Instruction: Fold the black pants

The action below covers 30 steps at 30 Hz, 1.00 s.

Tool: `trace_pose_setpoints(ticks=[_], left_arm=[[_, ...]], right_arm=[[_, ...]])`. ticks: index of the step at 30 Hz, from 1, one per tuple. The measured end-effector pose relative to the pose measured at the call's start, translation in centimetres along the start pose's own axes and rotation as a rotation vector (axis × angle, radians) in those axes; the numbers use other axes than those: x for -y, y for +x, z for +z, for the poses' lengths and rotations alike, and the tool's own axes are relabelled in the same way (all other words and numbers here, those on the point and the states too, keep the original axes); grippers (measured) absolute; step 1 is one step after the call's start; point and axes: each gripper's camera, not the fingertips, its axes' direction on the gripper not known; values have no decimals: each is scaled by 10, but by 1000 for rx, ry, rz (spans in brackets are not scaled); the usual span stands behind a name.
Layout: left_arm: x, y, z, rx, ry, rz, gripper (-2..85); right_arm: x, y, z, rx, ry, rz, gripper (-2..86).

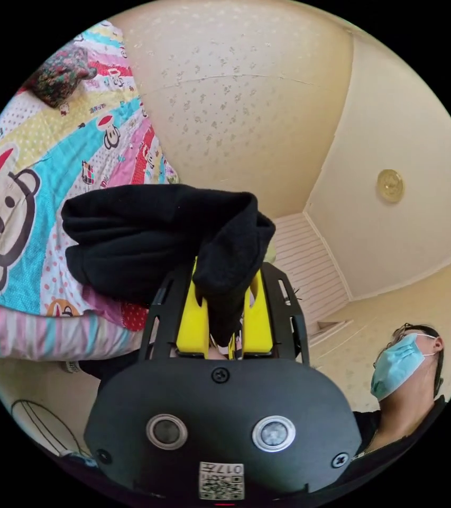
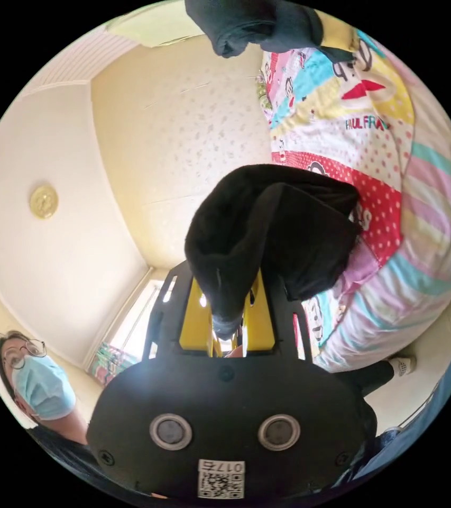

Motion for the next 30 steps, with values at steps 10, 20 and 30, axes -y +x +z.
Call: trace_pose_setpoints(ticks=[10,20,30], left_arm=[[125,75,148,-157,-133,176,97],[87,84,386,-433,-310,303,106],[-40,-149,445,-468,-610,-168,97]], right_arm=[[112,-117,46,94,1,-265,106],[225,-204,-90,-24,147,-661,104],[216,1,-235,-151,343,-380,88]])
